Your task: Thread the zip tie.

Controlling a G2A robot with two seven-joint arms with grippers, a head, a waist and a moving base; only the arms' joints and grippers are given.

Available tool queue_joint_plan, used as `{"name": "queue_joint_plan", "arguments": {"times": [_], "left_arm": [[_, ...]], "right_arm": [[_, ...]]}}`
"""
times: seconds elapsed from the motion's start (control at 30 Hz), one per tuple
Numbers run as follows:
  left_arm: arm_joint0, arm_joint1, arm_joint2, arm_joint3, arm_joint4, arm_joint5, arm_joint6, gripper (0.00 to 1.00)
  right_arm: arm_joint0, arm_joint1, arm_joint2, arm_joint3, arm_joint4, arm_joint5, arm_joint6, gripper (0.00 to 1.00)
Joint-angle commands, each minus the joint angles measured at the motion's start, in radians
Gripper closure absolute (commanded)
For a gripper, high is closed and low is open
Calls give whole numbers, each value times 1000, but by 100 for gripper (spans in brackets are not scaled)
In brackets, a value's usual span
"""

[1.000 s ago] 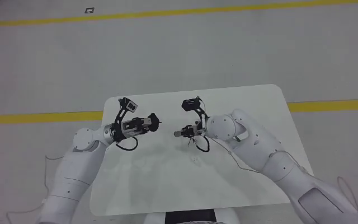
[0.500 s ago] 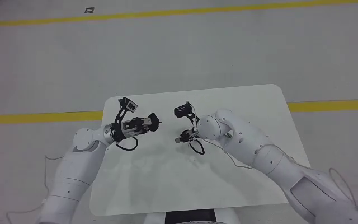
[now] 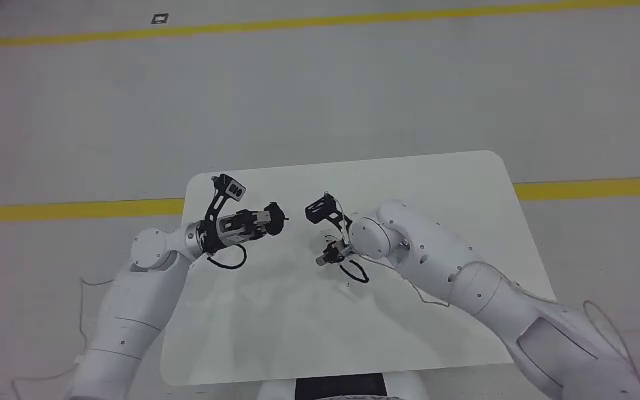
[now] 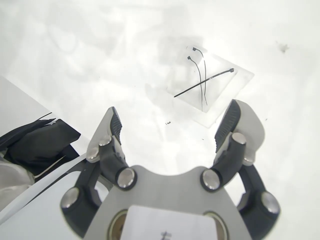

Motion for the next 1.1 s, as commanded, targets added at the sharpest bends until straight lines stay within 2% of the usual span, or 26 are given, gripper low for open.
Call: {"name": "queue_joint_plan", "arguments": {"times": [0.0,0.13,0.23,0.33,0.6,0.87,0.9,0.93,0.97,1.07], "left_arm": [[0,0,0,0,0,0,0,100],[0,0,0,0,0,0,0,100],[0,0,0,0,0,0,0,100],[0,0,0,0,0,0,0,100],[0,0,0,0,0,0,0,100],[0,0,0,0,0,0,0,100],[0,0,0,0,0,0,0,100],[0,0,0,0,0,0,0,100],[0,0,0,0,0,0,0,100],[0,0,0,0,0,0,0,100]], "right_arm": [[0,0,0,0,0,0,0,0],[-10,-3,2,4,-5,-23,-32,0],[-7,-15,-2,29,36,-67,-45,0],[1,-32,-19,55,38,-67,-68,0],[-5,-32,-17,58,33,-65,-81,0],[-12,-30,0,47,-60,-26,-86,0],[-13,-30,1,45,-64,-23,-85,10],[-14,-31,3,44,-66,-23,-83,45],[-13,-32,4,47,-79,-20,-78,53],[-15,-36,3,51,-97,-16,-75,62]]}}
